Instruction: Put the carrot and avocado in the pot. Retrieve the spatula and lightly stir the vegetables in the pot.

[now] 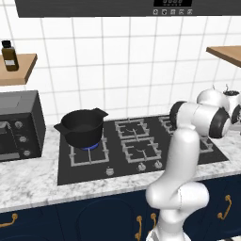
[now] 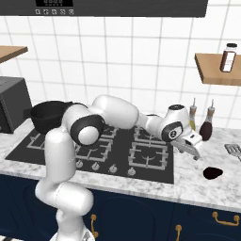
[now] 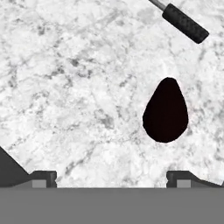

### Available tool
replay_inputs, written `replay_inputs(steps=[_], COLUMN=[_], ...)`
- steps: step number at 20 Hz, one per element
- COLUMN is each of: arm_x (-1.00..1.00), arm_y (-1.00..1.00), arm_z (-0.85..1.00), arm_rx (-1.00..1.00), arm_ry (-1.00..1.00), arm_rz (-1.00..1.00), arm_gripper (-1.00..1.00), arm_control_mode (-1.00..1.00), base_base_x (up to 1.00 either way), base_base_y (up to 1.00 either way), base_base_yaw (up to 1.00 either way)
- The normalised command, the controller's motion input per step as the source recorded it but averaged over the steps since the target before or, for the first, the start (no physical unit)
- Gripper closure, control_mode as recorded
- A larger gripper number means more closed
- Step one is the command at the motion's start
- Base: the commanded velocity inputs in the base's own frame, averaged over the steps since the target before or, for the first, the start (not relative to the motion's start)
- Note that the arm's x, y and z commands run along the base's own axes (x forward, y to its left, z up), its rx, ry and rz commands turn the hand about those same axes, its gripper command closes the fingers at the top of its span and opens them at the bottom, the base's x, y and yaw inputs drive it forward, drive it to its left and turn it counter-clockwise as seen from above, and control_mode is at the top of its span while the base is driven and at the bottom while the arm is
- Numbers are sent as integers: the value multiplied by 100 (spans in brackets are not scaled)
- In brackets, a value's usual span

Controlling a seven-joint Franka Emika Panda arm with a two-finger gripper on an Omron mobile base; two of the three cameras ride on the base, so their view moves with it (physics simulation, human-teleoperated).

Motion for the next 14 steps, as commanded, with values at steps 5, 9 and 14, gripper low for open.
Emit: replay_inputs(steps=[5, 9, 14], arm_x=[-1, 0, 0], arm_y=[-87, -59, -26], arm_z=[-23, -7, -30], arm_rx=[4, 7, 10], arm_ry=[-8, -9, -11], arm_rz=[-28, -22, -10], arm_gripper=[-100, -100, -100], arm_control_mode=[-100, -100, -100], base_base_x=[0, 0, 0], base_base_y=[0, 0, 0], base_base_yaw=[0, 0, 0])
